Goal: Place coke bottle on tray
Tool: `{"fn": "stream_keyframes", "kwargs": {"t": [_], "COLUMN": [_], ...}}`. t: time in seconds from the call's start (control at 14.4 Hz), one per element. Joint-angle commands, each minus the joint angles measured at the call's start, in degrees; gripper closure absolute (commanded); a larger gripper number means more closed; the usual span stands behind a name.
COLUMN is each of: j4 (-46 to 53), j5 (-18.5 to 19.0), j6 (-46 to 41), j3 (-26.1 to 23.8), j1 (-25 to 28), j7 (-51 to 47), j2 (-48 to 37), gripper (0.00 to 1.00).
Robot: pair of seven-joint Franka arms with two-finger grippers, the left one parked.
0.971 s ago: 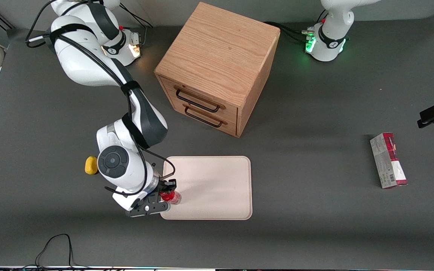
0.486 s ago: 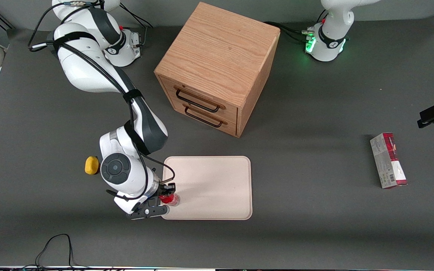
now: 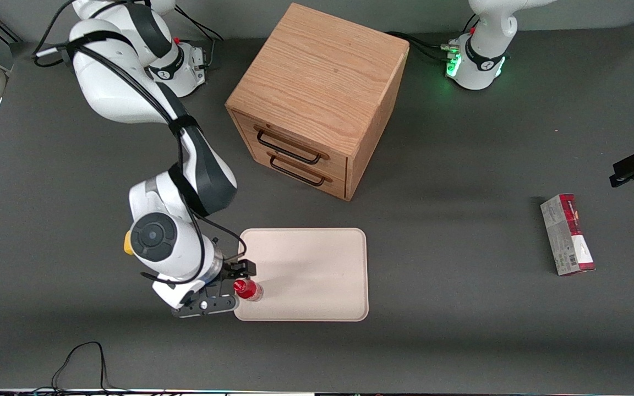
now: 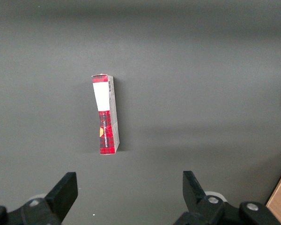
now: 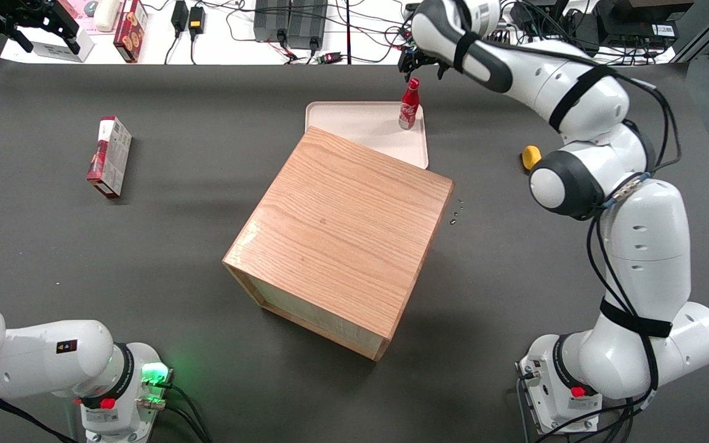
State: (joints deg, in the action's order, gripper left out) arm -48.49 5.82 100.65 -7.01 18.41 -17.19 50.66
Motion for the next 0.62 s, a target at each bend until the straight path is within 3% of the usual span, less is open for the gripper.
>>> {"fn": "stream_keyframes", "kwargs": {"t": [0.0, 0.28, 0.55], "j4": [-1.35, -2.13, -11.43], "j5": [1.03, 1.12, 0.24], "j6": [-8.86, -20.56, -23.66], "j3": [0.15, 2.43, 2.44], "j1": [-0.04, -1.09, -8.63], "j7": [-1.53, 1.61, 9.71], "j2": [-6.69, -14.78, -24.88], "gripper": [0.00, 0.00, 0.00]}}
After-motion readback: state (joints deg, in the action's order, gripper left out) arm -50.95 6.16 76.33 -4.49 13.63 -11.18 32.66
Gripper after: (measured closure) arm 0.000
